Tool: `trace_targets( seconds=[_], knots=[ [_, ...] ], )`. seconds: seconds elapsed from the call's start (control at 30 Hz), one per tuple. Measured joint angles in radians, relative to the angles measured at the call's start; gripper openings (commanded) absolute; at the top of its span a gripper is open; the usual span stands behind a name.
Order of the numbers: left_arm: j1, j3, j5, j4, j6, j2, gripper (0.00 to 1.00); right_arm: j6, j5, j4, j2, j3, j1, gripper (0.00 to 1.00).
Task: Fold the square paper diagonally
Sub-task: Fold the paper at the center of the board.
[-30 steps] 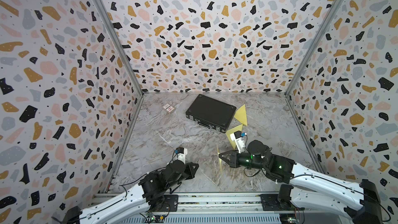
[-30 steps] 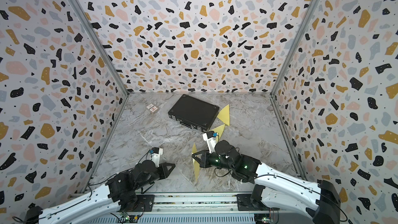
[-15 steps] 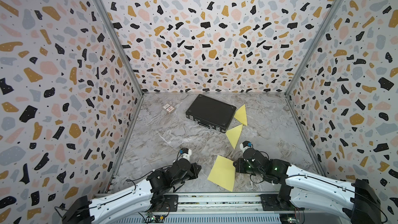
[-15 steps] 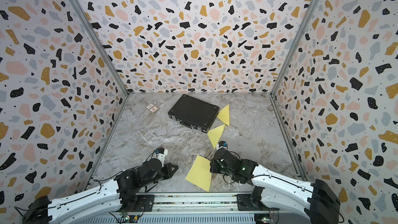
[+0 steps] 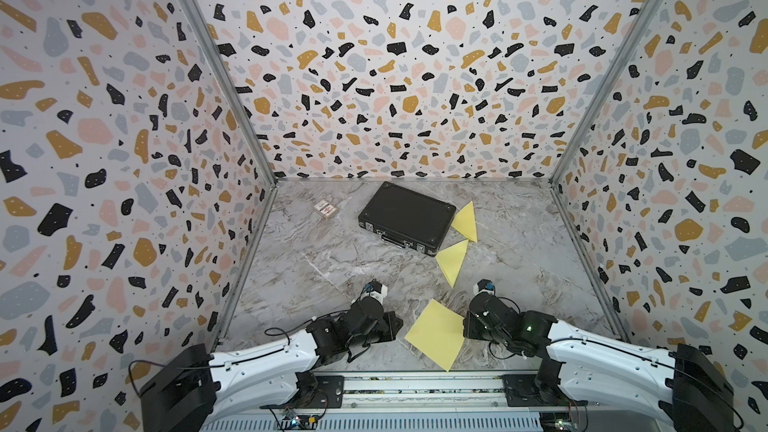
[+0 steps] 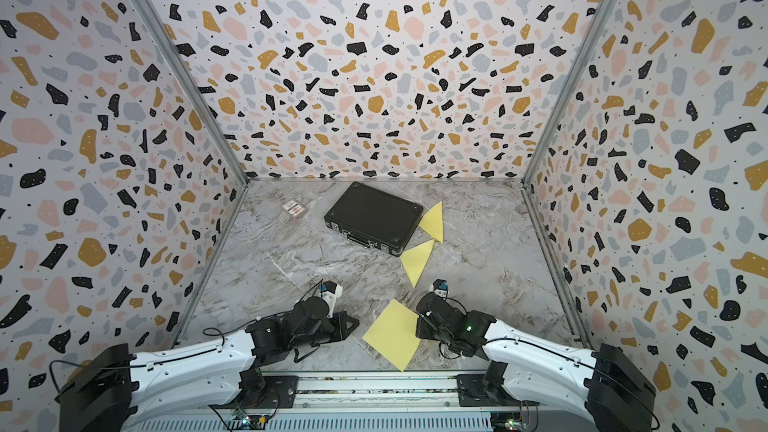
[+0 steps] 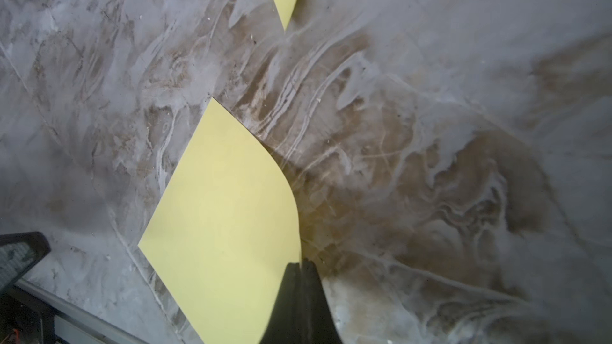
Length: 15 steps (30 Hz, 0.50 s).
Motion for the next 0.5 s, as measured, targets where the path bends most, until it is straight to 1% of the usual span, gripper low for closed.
trace_targets(
  seconds=[0.27,0.37,0.5],
  knots=[
    [-0.018,0.029,0.055,0.092,0.01,0.214,0.0,0.013,0.003,0.013,0.006,0.0,0.0,0.0],
    [-0.029,0.032,0.063,0.114,0.013,0.246,0.0,0.019,0.003,0.02,0.013,0.0,0.0,0.0],
    [-0.035,0.032,0.065,0.129,0.013,0.248,0.0,0.024,0.002,0.027,0.018,0.0,0.0,0.0]
  ],
)
